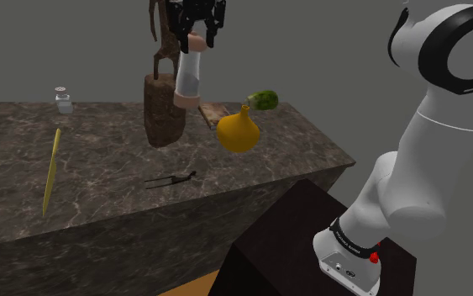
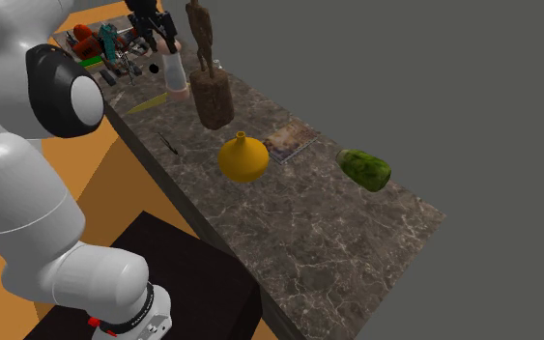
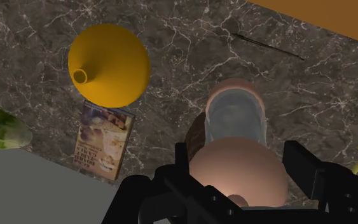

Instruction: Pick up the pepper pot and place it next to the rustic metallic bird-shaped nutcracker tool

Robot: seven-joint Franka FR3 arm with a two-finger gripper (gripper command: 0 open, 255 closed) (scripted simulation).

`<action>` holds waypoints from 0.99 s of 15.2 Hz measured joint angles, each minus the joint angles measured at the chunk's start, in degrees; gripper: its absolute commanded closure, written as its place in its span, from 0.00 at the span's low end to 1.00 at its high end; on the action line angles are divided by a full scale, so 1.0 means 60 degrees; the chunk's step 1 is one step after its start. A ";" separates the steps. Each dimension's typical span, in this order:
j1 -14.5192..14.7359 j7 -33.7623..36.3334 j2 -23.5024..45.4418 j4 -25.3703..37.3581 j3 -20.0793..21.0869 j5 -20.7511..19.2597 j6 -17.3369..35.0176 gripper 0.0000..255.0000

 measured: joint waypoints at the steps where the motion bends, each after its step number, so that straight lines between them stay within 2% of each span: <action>1: -0.0007 0.0026 -0.0059 -0.0200 0.0001 0.0012 0.0137 1.00; 15: -0.0129 0.0284 -0.0554 -0.2709 -0.0030 0.0093 0.2141 1.00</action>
